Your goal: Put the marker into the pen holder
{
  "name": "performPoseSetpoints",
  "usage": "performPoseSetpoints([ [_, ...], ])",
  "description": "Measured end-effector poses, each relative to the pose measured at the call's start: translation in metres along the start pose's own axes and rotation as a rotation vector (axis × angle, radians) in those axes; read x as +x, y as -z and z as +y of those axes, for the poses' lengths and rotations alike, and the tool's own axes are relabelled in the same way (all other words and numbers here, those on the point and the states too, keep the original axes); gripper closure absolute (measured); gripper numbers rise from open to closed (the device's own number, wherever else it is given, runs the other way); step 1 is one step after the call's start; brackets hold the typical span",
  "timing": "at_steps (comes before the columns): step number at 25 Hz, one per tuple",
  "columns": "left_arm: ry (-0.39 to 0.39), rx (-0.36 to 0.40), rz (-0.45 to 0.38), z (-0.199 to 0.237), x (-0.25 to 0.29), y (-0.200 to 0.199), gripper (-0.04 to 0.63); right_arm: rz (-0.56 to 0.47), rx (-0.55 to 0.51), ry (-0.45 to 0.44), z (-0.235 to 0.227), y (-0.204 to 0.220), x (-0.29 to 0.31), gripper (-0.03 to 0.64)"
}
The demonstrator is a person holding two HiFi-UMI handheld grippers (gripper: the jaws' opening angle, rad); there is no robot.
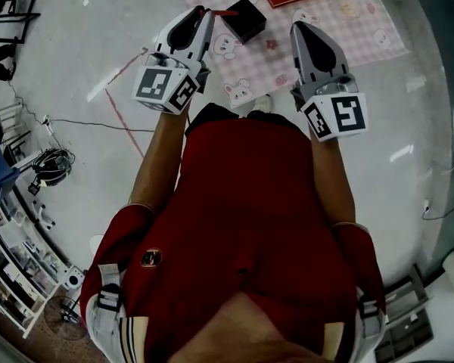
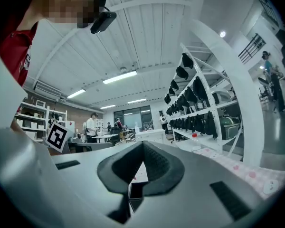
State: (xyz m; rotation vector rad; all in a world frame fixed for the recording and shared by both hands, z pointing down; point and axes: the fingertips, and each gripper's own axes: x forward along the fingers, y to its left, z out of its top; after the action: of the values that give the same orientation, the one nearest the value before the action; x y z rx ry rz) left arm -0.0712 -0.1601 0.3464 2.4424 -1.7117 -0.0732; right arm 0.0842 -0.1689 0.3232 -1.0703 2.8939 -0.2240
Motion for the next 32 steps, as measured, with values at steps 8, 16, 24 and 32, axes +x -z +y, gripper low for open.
performPoseSetpoints([
  [8,-0.013,0.007,0.041,0.0,0.015,0.018,0.531,0.006,0.009,-0.01,-0.01,-0.001,0.005,0.618],
  [16,0.018,0.005,0.093,0.012,0.028,0.038,0.531,0.023,0.002,0.048,-0.014,-0.003,0.011,0.618],
  [24,0.066,0.004,0.146,0.019,0.043,0.065,0.531,0.062,-0.002,0.099,-0.012,0.008,0.015,0.618],
  [32,0.094,0.006,0.175,0.025,0.055,0.087,0.531,0.107,-0.011,0.15,-0.01,0.019,0.013,0.618],
])
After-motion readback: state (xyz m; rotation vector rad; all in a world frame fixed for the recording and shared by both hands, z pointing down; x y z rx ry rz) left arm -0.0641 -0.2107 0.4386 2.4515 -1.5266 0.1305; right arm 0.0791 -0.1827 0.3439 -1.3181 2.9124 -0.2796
